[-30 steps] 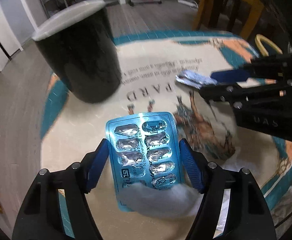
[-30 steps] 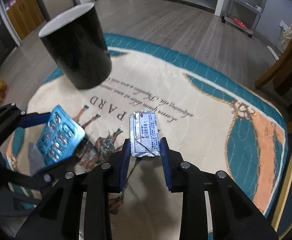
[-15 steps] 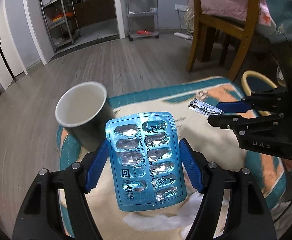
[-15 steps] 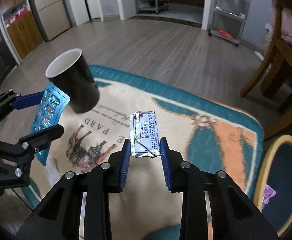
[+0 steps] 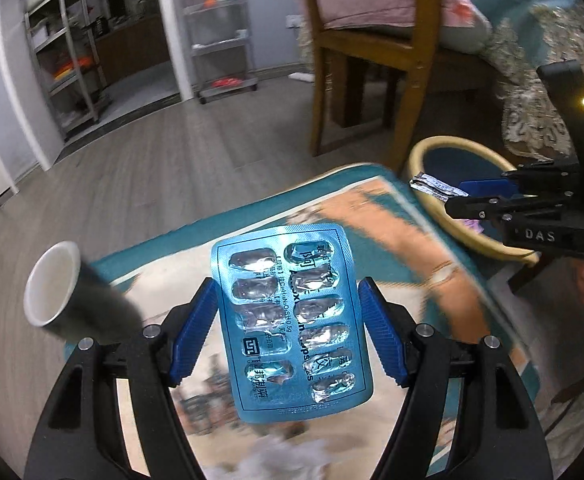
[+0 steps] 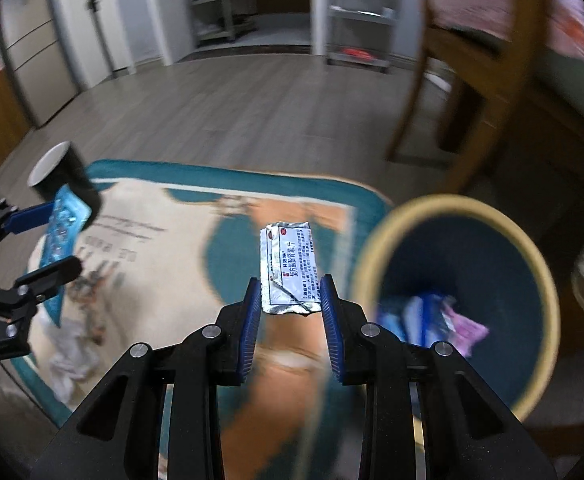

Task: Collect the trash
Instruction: 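Carry both blister packs with both tools over the wastebasket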

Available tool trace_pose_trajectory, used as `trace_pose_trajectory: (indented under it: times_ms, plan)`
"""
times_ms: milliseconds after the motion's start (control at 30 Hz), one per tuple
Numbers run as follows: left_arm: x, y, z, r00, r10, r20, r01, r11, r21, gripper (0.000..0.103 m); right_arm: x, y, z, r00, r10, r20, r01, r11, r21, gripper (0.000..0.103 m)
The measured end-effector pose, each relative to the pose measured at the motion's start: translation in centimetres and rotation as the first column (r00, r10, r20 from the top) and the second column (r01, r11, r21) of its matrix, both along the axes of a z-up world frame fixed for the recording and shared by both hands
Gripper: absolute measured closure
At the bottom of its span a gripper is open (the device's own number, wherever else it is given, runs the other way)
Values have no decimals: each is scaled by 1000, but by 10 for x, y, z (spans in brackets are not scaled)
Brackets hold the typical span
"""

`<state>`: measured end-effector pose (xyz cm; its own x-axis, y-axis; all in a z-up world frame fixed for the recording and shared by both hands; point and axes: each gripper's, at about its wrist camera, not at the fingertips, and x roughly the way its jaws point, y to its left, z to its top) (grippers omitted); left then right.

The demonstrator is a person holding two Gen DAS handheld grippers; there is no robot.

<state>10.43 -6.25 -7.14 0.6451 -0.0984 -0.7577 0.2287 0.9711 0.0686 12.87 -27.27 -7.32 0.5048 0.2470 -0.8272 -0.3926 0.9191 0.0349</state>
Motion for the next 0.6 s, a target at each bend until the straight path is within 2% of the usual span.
trace_pose_trajectory:
  times_ms: [267,600]
  plan:
    - [8,-75,-2,994,-112,9,112,994,3,33,-1,-89,-4,987,-163,-1,163,987,0,72]
    - [36,-159,-15,965,-258,-45,258,966,-14,32,1,-148,-19,957,-287,-41,287,958,-19,72]
